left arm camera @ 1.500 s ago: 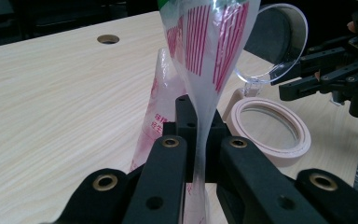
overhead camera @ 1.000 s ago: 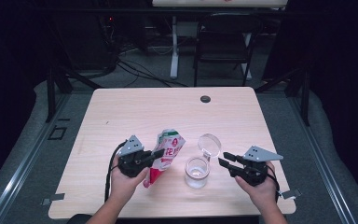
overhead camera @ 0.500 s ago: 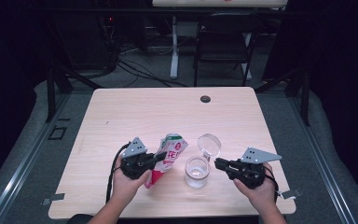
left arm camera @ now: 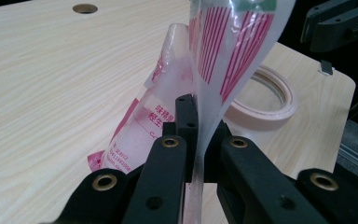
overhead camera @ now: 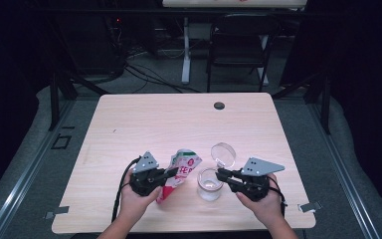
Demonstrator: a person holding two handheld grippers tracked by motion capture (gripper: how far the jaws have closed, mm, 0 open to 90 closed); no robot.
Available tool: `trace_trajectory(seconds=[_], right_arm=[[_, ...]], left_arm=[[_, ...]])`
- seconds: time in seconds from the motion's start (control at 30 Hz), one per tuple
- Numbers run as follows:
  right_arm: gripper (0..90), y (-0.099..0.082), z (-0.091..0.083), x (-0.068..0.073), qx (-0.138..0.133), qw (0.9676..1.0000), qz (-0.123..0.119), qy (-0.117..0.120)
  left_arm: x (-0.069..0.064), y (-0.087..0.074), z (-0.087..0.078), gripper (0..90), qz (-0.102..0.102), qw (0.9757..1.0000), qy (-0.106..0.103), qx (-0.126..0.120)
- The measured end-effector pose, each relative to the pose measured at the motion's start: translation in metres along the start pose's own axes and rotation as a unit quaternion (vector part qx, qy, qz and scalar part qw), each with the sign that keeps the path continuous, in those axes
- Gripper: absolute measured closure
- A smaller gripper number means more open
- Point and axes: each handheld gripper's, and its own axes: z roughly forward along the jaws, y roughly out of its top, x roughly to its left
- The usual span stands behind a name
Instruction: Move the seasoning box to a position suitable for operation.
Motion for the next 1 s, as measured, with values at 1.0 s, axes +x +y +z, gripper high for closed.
trace_trajectory(seconds=[1.0], right_arm=[[61.0, 0.028, 0.048, 0.008, 0.020, 0.9997, 0.005, 0.016]], left_arm=[[-0.002, -0.019, -0.001, 86.7, -0.016, 0.9998, 0.005, 0.011]])
